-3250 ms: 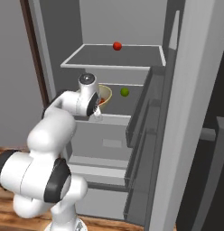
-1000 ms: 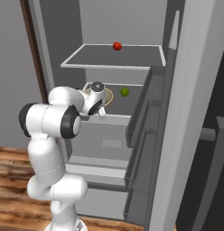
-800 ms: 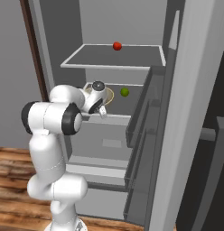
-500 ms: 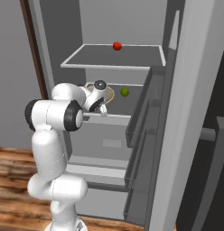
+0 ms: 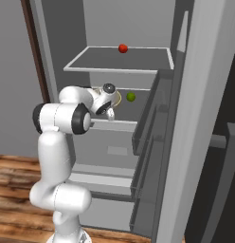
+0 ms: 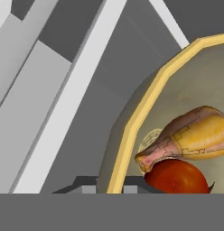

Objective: Pick the chicken drumstick and tomato from their plates and place them in the bowl. Then put the bowl in the fridge.

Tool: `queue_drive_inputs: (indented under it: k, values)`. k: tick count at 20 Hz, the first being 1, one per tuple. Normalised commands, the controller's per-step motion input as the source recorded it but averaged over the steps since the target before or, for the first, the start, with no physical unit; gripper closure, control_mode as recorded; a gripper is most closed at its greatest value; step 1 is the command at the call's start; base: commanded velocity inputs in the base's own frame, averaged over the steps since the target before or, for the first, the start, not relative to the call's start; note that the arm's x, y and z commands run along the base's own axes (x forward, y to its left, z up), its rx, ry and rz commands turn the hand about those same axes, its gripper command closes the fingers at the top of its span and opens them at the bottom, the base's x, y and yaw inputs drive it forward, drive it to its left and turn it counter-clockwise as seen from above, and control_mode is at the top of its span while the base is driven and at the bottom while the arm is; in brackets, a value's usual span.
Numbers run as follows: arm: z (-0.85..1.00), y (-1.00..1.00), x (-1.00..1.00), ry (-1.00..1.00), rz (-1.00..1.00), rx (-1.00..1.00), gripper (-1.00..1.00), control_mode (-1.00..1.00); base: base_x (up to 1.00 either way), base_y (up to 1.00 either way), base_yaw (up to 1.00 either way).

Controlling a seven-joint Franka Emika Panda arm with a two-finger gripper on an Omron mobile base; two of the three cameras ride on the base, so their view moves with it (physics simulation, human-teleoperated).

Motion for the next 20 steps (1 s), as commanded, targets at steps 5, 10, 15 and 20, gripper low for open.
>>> queue_drive_inputs:
  k: [5,10,15,20]
  values:
    - [0.00,0.08,0.28,0.00,0.00,0.00,1.00,-1.00,0.00,0.00,0.00]
    - [0.00,0.04,0.12,0.00,0.00,0.00,-1.00,-1.00,0.00,0.00,0.00]
    - [0.13,0.00,-0.08,0.00,0.00,0.00,-1.00,-1.00,0.00,0.00,0.00]
    - [0.17,0.00,-0.27,0.00,0.00,0.03,-1.00,-1.00,0.00,0.00,0.00]
